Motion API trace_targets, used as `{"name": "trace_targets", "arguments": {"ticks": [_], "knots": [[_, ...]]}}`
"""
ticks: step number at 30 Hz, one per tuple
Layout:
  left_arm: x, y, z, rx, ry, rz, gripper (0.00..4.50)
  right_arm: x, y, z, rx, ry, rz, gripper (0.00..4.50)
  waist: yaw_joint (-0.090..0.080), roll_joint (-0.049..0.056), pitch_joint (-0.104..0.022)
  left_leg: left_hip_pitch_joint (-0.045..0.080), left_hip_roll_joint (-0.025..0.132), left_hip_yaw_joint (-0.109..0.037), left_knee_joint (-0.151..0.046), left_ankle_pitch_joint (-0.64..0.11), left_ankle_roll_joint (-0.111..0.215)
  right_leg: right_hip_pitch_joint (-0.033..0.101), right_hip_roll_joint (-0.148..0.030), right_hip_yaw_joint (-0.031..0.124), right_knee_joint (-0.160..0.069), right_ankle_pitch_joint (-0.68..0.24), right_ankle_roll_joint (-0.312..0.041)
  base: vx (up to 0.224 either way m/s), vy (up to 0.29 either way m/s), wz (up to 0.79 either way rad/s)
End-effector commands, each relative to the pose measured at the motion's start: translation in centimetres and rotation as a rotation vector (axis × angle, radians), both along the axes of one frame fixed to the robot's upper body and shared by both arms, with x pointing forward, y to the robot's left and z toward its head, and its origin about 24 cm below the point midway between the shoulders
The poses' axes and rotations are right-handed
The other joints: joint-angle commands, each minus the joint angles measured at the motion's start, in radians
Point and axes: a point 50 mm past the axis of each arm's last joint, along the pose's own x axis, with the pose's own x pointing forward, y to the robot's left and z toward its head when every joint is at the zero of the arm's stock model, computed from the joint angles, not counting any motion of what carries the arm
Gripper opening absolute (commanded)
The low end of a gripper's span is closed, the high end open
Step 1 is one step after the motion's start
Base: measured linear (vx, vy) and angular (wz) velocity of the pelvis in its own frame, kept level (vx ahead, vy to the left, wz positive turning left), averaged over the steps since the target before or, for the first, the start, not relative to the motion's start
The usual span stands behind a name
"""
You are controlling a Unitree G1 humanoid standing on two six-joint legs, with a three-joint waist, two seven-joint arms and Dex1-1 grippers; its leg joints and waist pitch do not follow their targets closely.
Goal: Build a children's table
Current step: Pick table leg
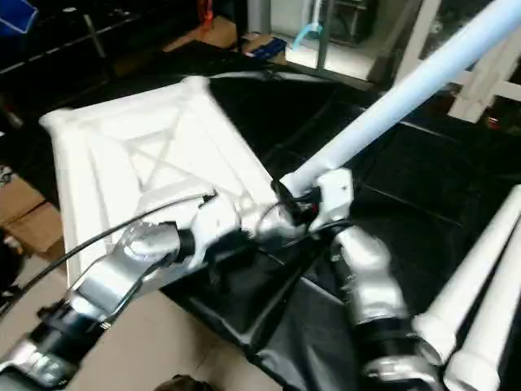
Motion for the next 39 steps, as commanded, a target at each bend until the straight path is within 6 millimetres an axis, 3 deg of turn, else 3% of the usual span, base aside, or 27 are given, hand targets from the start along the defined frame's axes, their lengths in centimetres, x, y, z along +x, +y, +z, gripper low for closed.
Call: {"name": "trace_targets", "arguments": {"ticks": [1,4,7,13,17,18,19,22,24,27,30,33,34,39], "knots": [[-1.3,-1.0,0.2,0.018,-0.026,-0.157,0.0,0.1,-0.1,1.3,0.004,-0.018,0.07,2.66,-0.002,0.001,-0.093,0.03,0.061,-0.03,-0.064,-0.02,0.14,0.067,-0.079,0.053,-0.06,-0.02,-0.246,0.0,0.0,0.0],[-2.1,-0.8,-0.1,0.028,-0.003,-0.253,0.0,-0.1,-0.9,1.8,-0.033,0.01,0.141,2.66,0.003,0.0,-0.091,0.033,0.06,-0.028,-0.067,-0.056,0.116,0.065,-0.08,0.054,-0.065,-0.05,-0.244,0.0,0.0,0.0],[-1.6,-0.2,-0.2,0.069,-0.045,-0.277,0.0,-0.4,-2.2,2.1,-0.004,0.053,0.182,2.66,0.001,-0.002,-0.09,0.031,0.059,-0.028,-0.069,-0.068,0.107,0.068,-0.079,0.054,-0.066,-0.057,-0.237,0.0,0.0,0.0],[1.0,0.9,0.6,0.125,-0.219,-0.186,0.0,-0.9,-3.0,2.8,0.078,0.104,0.243,2.65,-0.007,-0.006,-0.087,0.025,0.054,-0.03,-0.073,-0.114,0.086,0.073,-0.079,0.051,-0.078,-0.141,-0.204,0.0,0.0,0.0],[1.9,1.2,1.6,0.077,-0.251,-0.122,0.0,-1.3,-3.0,2.7,0.058,0.108,0.248,2.65,-0.024,-0.01,-0.086,0.018,0.052,-0.033,-0.075,-0.125,0.068,0.076,-0.084,0.05,-0.082,-0.184,-0.197,0.0,0.0,0.0],[1.9,1.2,1.6,0.077,-0.252,-0.121,0.45,-1.3,-3.0,2.7,0.058,0.108,0.248,2.65,-0.027,-0.01,-0.086,0.017,0.052,-0.033,-0.074,-0.124,0.069,0.076,-0.083,0.05,-0.083,-0.185,-0.197,0.0,0.0,0.0],[2.0,1.4,2.1,0.047,-0.256,-0.104,0.56,-1.6,-3.0,2.6,0.048,0.11,0.253,2.65,-0.032,-0.007,-0.086,0.015,0.05,-0.034,-0.074,-0.123,0.071,0.076,-0.083,0.049,-0.083,-0.186,-0.2,0.0,0.0,0.0],[2.1,1.6,2.5,0.022,-0.258,-0.102,0.61,-2.0,-2.8,2.5,0.041,0.117,0.262,2.65,-0.037,-0.006,-0.084,0.016,0.051,-0.034,-0.074,-0.124,0.082,0.073,-0.081,0.048,-0.086,-0.177,-0.206,0.0,0.0,0.0],[2.0,1.6,2.6,0.01,-0.259,-0.109,0.89,-2.2,-2.8,2.4,0.042,0.122,0.263,2.65,-0.037,-0.005,-0.084,0.018,0.051,-0.033,-0.074,-0.13,0.083,0.071,-0.079,0.048,-0.087,-0.186,-0.207,0.0,0.0,0.0],[0.7,2.2,2.4,-0.025,-0.199,-0.176,1.01,-3.0,-2.5,1.8,-0.001,0.155,0.28,2.65,-0.033,-0.006,-0.081,0.02,0.056,-0.035,-0.079,-0.136,0.08,0.069,-0.083,0.049,-0.084,-0.197,-0.203,0.0,0.0,0.0],[0.2,2.4,2.8,-0.057,-0.197,-0.163,1.4,-3.4,-2.1,1.1,-0.056,0.168,0.308,2.65,-0.037,-0.004,-0.081,0.022,0.056,-0.033,-0.079,-0.136,0.08,0.066,-0.081,0.05,-0.084,-0.189,-0.209,0.0,0.0,0.0],[-0.2,2.4,3.6,-0.118,-0.201,-0.145,1.48,-3.3,-1.6,0.9,-0.063,0.17,0.319,2.65,-0.038,-0.006,-0.075,0.022,0.056,-0.032,-0.081,-0.17,0.069,0.065,-0.083,0.051,-0.091,-0.244,-0.204,0.0,0.0,0.0],[-0.3,2.5,3.8,-0.138,-0.177,-0.131,1.49,-3.1,-1.3,0.8,-0.085,0.171,0.323,2.65,-0.038,-0.012,-0.074,0.022,0.056,-0.032,-0.082,-0.172,0.063,0.065,-0.082,0.051,-0.091,-0.261,-0.198,0.0,0.0,0.0],[0.1,2.8,3.1,-0.119,-0.161,-0.053,1.49,-2.2,-1.1,0.6,-0.158,0.155,0.294,2.65,-0.042,-0.007,-0.07,0.025,0.053,-0.032,-0.083,-0.188,0.05,0.06,-0.081,0.052,-0.099,-0.309,-0.175,0.0,0.0,0.0]]}}
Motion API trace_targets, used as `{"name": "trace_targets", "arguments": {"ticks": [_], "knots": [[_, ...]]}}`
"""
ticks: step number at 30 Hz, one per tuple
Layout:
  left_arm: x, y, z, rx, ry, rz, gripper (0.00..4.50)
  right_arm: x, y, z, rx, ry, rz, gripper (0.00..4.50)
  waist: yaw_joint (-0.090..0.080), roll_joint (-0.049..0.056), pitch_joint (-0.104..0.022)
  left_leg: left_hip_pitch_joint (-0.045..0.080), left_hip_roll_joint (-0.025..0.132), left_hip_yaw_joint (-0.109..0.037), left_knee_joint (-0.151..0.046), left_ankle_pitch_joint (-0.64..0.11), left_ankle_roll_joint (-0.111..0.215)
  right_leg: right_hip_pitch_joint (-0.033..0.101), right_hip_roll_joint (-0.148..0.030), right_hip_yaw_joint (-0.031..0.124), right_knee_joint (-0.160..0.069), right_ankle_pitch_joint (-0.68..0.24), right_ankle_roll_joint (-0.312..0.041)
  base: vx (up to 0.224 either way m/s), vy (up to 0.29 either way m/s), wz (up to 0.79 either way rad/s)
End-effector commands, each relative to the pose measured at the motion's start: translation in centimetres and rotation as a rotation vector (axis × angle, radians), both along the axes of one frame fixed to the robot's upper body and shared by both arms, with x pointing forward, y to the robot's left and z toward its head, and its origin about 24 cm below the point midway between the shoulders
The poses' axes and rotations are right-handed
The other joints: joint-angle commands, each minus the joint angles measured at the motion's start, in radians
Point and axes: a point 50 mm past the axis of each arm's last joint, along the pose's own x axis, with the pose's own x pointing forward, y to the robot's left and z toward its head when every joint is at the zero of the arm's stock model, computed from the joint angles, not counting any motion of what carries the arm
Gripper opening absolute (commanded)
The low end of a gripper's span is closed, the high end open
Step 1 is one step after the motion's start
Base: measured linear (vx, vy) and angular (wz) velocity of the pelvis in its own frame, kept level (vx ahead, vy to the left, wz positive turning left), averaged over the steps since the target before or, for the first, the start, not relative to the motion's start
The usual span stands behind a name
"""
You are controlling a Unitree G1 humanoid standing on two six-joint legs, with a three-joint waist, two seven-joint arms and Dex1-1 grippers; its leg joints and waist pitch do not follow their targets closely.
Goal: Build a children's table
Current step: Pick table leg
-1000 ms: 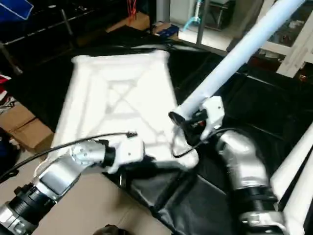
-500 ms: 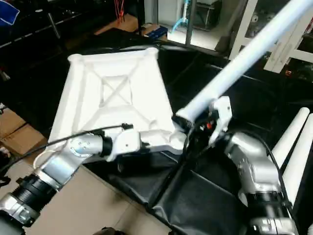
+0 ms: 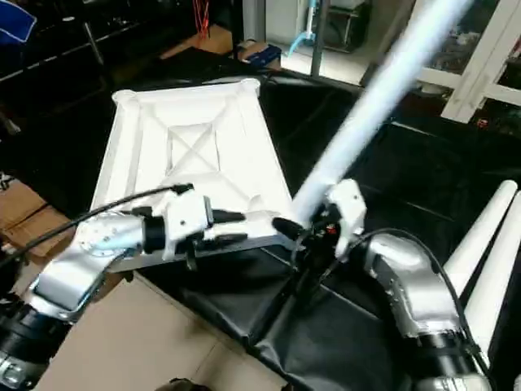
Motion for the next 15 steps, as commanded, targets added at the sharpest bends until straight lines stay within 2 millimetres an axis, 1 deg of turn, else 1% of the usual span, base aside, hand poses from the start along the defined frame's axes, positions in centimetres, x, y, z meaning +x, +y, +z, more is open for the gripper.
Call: {"name": "trace_targets", "arguments": {"ticks": [1,3,4,5,6,8,9,11,12,13,15], "knots": [[0.2,0.4,-0.5,0.029,0.004,0.036,1.49,0.5,0.3,0.3,-0.022,-0.031,0.0,2.65,0.001,-0.009,-0.069,0.025,0.053,-0.033,-0.082,-0.197,0.057,0.052,-0.077,0.05,-0.095,-0.315,-0.177,0.0,0.0,0.0],[0.2,0.1,-0.8,0.036,0.013,0.04,1.49,0.9,0.3,0.4,-0.061,-0.045,0.009,2.65,-0.002,-0.01,-0.069,0.023,0.054,-0.034,-0.083,-0.196,0.058,0.052,-0.077,0.05,-0.094,-0.303,-0.178,0.0,0.0,0.0],[0.2,-0.1,-0.8,0.035,0.016,0.038,1.49,1.0,0.3,0.3,-0.073,-0.045,0.013,2.65,-0.002,-0.01,-0.071,0.022,0.054,-0.034,-0.082,-0.186,0.058,0.055,-0.078,0.05,-0.093,-0.283,-0.184,0.0,0.0,0.0],[0.1,-0.3,-0.9,0.034,0.023,0.035,1.49,1.1,0.2,0.2,-0.09,-0.043,0.014,2.65,-0.001,-0.01,-0.071,0.023,0.054,-0.033,-0.081,-0.182,0.062,0.054,-0.079,0.051,-0.093,-0.274,-0.187,0.0,0.0,0.0],[0.1,-0.6,-1.0,0.038,0.032,0.031,1.49,1.2,0.0,0.0,-0.1,-0.038,0.013,2.65,-0.003,-0.01,-0.07,0.019,0.054,-0.034,-0.082,-0.177,0.066,0.056,-0.079,0.05,-0.09,-0.259,-0.197,0.0,0.0,0.0],[-0.1,-0.9,-1.3,0.061,0.044,0.019,1.49,1.4,-0.3,-0.2,-0.114,-0.028,0.007,2.65,-0.003,-0.011,-0.069,0.02,0.055,-0.034,-0.082,-0.173,0.074,0.057,-0.079,0.051,-0.089,-0.245,-0.2,0.0,0.0,0.0],[-0.1,-0.9,-1.3,0.061,0.044,0.019,1.49,1.4,-0.3,-0.2,-0.114,-0.028,0.007,2.65,-0.003,-0.01,-0.07,0.021,0.056,-0.034,-0.082,-0.171,0.076,0.057,-0.08,0.051,-0.089,-0.24,-0.203,0.0,0.0,0.0],[-0.1,-1.1,-1.7,0.074,0.058,0.014,1.49,1.4,-0.6,-0.5,-0.118,-0.008,0.004,2.65,-0.002,-0.011,-0.071,0.02,0.056,-0.034,-0.081,-0.161,0.086,0.059,-0.079,0.051,-0.087,-0.215,-0.21,0.0,0.0,0.0],[-0.1,-1.3,-2.0,0.078,0.068,0.013,1.49,1.2,-0.9,-0.6,-0.11,0.013,0.003,2.65,-0.003,-0.011,-0.066,0.02,0.056,-0.034,-0.083,-0.164,0.091,0.057,-0.078,0.05,-0.089,-0.219,-0.21,0.0,0.0,0.0],[-0.1,-1.4,-2.1,0.078,0.071,0.014,1.49,1.1,-1.0,-0.7,-0.104,0.021,0.004,2.65,-0.004,-0.011,-0.066,0.021,0.056,-0.033,-0.083,-0.174,0.092,0.058,-0.079,0.05,-0.091,-0.232,-0.208,0.0,0.0,0.0],[0.0,-1.4,-2.3,0.09,0.074,0.015,1.49,0.9,-1.2,-0.7,-0.107,0.024,0.015,2.65,-0.004,-0.008,-0.059,0.025,0.057,-0.034,-0.088,-0.201,0.085,0.055,-0.079,0.049,-0.097,-0.266,-0.201,0.0,0.0,0.0]]}}
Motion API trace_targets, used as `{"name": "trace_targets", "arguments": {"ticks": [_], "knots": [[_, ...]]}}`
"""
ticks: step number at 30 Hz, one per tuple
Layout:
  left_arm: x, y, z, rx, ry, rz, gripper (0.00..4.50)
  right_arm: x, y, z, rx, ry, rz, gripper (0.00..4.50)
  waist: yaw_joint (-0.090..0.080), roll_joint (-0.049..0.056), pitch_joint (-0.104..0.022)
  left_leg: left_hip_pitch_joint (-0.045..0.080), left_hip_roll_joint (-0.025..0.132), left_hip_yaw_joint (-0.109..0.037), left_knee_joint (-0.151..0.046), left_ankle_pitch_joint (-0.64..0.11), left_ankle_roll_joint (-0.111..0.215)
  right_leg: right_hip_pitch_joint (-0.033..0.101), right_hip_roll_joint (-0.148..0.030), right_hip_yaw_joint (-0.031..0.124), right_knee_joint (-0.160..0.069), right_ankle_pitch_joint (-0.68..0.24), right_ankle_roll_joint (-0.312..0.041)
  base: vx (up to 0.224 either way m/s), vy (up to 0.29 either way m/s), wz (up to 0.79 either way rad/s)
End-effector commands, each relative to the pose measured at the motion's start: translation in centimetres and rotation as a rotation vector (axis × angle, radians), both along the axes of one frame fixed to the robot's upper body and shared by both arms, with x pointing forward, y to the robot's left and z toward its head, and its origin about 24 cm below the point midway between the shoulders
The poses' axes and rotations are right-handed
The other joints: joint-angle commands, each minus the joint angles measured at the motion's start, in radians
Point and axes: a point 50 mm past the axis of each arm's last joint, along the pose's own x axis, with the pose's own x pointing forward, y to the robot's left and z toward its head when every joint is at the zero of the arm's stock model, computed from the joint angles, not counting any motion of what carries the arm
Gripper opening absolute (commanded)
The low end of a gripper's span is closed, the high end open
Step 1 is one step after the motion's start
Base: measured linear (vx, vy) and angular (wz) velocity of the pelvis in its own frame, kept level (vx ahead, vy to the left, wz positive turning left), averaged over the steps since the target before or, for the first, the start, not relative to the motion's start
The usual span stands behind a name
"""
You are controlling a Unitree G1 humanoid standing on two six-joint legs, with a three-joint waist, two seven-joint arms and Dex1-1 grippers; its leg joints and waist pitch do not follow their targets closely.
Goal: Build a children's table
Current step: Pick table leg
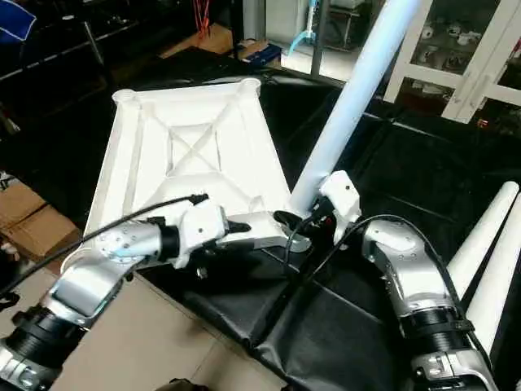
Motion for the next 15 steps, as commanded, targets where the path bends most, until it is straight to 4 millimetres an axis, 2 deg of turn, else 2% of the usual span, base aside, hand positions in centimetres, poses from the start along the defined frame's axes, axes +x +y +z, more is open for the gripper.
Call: {"name": "trace_targets", "arguments": {"ticks": [1,2,4,6,8,9,12,15], "knots": [[0.2,0.1,-0.2,0.029,-0.002,0.01,1.49,-0.5,-0.8,-0.7,-0.017,0.052,-0.005,2.65,-0.003,-0.008,-0.057,0.024,0.058,-0.034,-0.088,-0.222,0.078,0.048,-0.079,0.049,-0.092,-0.293,-0.194,0.0,0.0,0.0],[0.3,0.1,-0.4,0.035,-0.004,0.018,1.49,-0.7,-0.9,-0.7,-0.01,0.058,0.004,2.65,-0.003,-0.008,-0.057,0.024,0.058,-0.034,-0.088,-0.222,0.078,0.048,-0.079,0.049,-0.092,-0.293,-0.194,0.0,0.0,0.0],[0.4,0.1,-0.5,0.041,-0.006,0.03,1.49,-1.1,-1.0,-0.6,0.002,0.066,0.017,2.65,-0.003,-0.009,-0.052,0.032,0.059,-0.036,-0.095,-0.256,0.066,0.049,-0.079,0.051,-0.1,-0.331,-0.178,0.0,0.0,0.0],[0.5,0.2,-0.7,0.049,-0.01,0.04,1.49,-1.4,-1.2,-0.5,0.003,0.069,0.028,2.65,-0.005,-0.009,-0.051,0.028,0.058,-0.037,-0.097,-0.252,0.066,0.051,-0.081,0.051,-0.1,-0.328,-0.178,0.0,0.0,0.0],[0.6,0.3,-0.9,0.057,-0.015,0.051,1.49,-1.9,-1.4,-0.7,0.0,0.076,0.032,2.65,-0.004,-0.011,-0.053,0.031,0.059,-0.037,-0.096,-0.238,0.069,0.051,-0.081,0.052,-0.099,-0.309,-0.177,0.0,0.0,0.0],[0.6,0.3,-1.0,0.057,-0.016,0.053,1.49,-2.1,-1.5,-0.8,0.0,0.08,0.029,2.65,-0.003,-0.007,-0.052,0.031,0.059,-0.035,-0.095,-0.226,0.075,0.048,-0.08,0.053,-0.099,-0.285,-0.182,0.0,0.0,0.0],[0.6,0.3,-1.0,0.054,-0.016,0.051,1.49,-1.9,-1.6,-1.3,-0.006,0.08,0.003,2.65,-0.006,-0.005,-0.053,0.025,0.059,-0.036,-0.096,-0.203,0.086,0.053,-0.079,0.051,-0.093,-0.227,-0.208,0.0,0.0,0.0],[0.7,0.2,-1.0,0.053,-0.019,0.044,1.49,-1.6,-1.0,-1.5,0.01,0.077,-0.008,2.65,-0.009,-0.006,-0.048,0.026,0.059,-0.036,-0.099,-0.227,0.083,0.053,-0.081,0.051,-0.098,-0.261,-0.21,0.0,0.0,0.0]]}}
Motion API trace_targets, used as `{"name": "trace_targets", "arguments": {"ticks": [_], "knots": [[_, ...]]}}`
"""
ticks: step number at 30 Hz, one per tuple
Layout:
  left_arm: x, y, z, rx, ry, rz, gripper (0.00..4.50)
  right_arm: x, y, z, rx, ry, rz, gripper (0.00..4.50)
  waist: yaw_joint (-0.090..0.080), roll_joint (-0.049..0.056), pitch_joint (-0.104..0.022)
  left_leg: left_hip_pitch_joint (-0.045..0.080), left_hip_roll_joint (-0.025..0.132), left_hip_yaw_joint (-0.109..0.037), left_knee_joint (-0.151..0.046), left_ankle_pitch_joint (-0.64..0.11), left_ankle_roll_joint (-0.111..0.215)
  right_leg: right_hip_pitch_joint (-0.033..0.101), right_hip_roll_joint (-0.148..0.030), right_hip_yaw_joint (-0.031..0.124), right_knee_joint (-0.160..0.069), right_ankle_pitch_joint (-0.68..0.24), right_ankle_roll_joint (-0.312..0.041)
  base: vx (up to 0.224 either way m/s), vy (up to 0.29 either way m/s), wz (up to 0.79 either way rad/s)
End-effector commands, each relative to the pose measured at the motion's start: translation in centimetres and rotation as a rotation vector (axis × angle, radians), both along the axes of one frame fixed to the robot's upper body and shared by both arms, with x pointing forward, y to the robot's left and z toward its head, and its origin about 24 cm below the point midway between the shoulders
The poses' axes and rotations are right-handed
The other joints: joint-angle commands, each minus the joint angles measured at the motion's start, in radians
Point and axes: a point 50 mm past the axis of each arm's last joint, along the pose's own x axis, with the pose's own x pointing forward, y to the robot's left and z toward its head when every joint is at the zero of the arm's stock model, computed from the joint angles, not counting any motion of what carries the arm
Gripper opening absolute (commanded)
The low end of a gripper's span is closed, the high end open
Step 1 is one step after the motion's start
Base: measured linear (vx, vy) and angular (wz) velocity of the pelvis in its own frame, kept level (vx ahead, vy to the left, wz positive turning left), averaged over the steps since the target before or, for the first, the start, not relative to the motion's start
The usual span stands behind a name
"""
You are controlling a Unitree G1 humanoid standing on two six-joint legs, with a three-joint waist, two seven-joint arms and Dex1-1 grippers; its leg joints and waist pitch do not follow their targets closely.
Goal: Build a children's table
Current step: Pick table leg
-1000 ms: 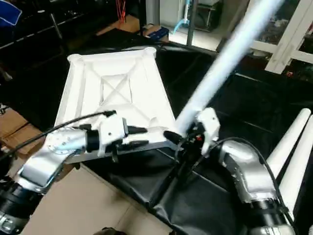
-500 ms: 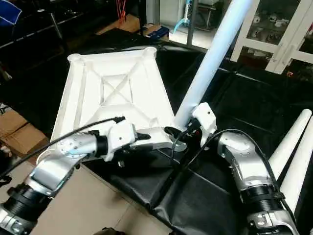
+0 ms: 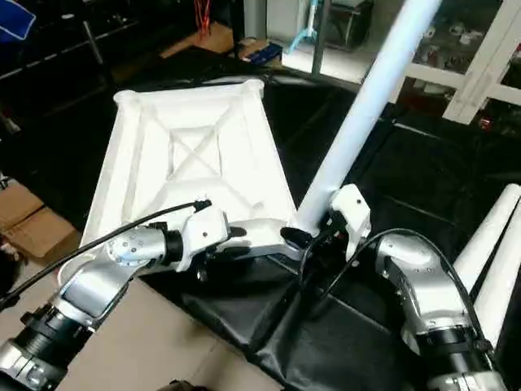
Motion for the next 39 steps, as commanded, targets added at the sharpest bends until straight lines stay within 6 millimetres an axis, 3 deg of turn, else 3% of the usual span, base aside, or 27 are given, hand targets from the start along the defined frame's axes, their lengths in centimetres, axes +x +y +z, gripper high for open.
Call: {"name": "trace_targets", "arguments": {"ticks": [1,4,8,11,16,20,27,31,39], "knots": [[0.2,0.0,0.3,0.011,-0.017,-0.006,1.49,0.1,-0.2,-0.8,-0.018,0.029,-0.038,2.65,-0.004,-0.007,-0.049,0.016,0.06,-0.038,-0.085,-0.236,0.08,0.044,-0.083,0.05,-0.09,-0.275,-0.213,0.0,0.0,0.0],[0.4,-0.3,0.5,-0.006,-0.018,-0.011,1.49,0.3,0.5,-1.5,0.008,0.043,-0.062,2.65,-0.015,-0.008,-0.041,0.02,0.06,-0.042,-0.092,-0.31,0.049,0.037,-0.084,0.05,-0.1,-0.393,-0.183,0.0,0.0,0.0],[0.3,-0.4,0.4,-0.002,-0.002,-0.026,1.49,-0.5,0.7,-3.6,0.018,0.14,-0.095,2.65,-0.028,-0.01,-0.033,0.018,0.058,-0.045,-0.095,-0.35,0.037,0.034,-0.086,0.051,-0.107,-0.462,-0.161,0.0,0.0,0.0],[0.2,-0.3,0.3,-0.003,0.001,-0.027,1.49,-1.1,0.6,-5.0,0.008,0.196,-0.125,2.65,-0.029,-0.007,-0.03,0.027,0.059,-0.046,-0.097,-0.382,0.028,0.024,-0.087,0.053,-0.116,-0.515,-0.14,0.0,0.0,0.0],[0.0,-0.2,0.2,0.0,0.006,-0.029,1.49,-2.0,0.6,-6.0,0.0,0.219,-0.14,2.65,-0.029,-0.007,-0.029,0.029,0.06,-0.047,-0.111,-0.376,0.028,0.032,-0.087,0.049,-0.124,-0.505,-0.13,0.0,0.0,0.0],[0.0,0.0,0.3,0.002,-0.002,-0.022,1.49,-2.5,0.5,-6.3,-0.087,0.137,-0.115,2.65,-0.03,-0.009,-0.03,0.032,0.064,-0.047,-0.117,-0.384,0.019,0.033,-0.089,0.05,-0.124,-0.486,-0.137,0.0,0.0,0.0],[0.1,0.3,0.4,0.004,-0.02,-0.002,1.49,-3.3,0.9,-6.9,-0.073,0.009,-0.186,2.64,-0.032,-0.012,-0.029,0.033,0.066,-0.046,-0.122,-0.408,0.017,0.029,-0.089,0.055,-0.125,-0.472,-0.144,0.0,0.0,0.0],[0.1,0.3,0.4,0.003,-0.02,-0.001,1.49,-3.6,1.2,-7.3,-0.036,0.031,-0.216,2.64,-0.033,-0.013,-0.028,0.03,0.065,-0.046,-0.124,-0.398,0.025,0.031,-0.091,0.057,-0.128,-0.488,-0.138,0.0,0.0,0.0],[0.0,0.4,0.4,0.01,-0.025,0.0,1.49,-4.4,1.6,-8.7,-0.122,0.065,-0.132,2.64,-0.032,-0.015,-0.024,0.031,0.064,-0.046,-0.126,-0.399,0.03,0.026,-0.092,0.058,-0.135,-0.545,-0.121,0.0,0.0,0.0]]}}
